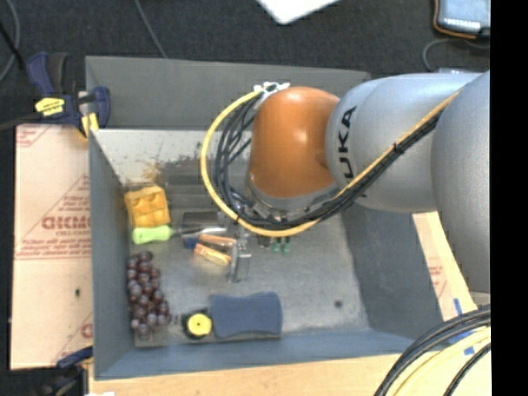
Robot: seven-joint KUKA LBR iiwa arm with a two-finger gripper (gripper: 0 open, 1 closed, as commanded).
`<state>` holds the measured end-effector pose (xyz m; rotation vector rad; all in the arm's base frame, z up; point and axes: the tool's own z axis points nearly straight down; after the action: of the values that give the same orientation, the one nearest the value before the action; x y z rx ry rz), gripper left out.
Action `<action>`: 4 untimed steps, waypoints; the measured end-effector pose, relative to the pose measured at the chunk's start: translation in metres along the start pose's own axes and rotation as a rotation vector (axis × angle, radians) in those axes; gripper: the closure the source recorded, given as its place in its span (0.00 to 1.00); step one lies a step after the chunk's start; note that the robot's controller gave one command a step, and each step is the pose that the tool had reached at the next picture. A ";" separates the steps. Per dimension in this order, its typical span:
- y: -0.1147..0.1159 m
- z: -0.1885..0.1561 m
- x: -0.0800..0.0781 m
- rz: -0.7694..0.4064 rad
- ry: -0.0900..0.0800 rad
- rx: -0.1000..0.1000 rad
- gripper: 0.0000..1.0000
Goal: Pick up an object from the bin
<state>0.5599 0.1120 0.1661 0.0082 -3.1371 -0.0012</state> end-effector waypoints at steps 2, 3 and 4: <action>-0.002 -0.011 0.002 -0.034 -0.006 0.001 0.00; -0.004 0.024 -0.014 -0.133 -0.016 0.000 0.00; -0.001 0.073 -0.029 -0.154 -0.008 0.000 1.00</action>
Offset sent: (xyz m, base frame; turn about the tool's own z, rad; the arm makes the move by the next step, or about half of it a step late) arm -0.0108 -0.0028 0.0288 -0.1263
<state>0.5883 0.1108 0.0927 0.2505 -3.1352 -0.0026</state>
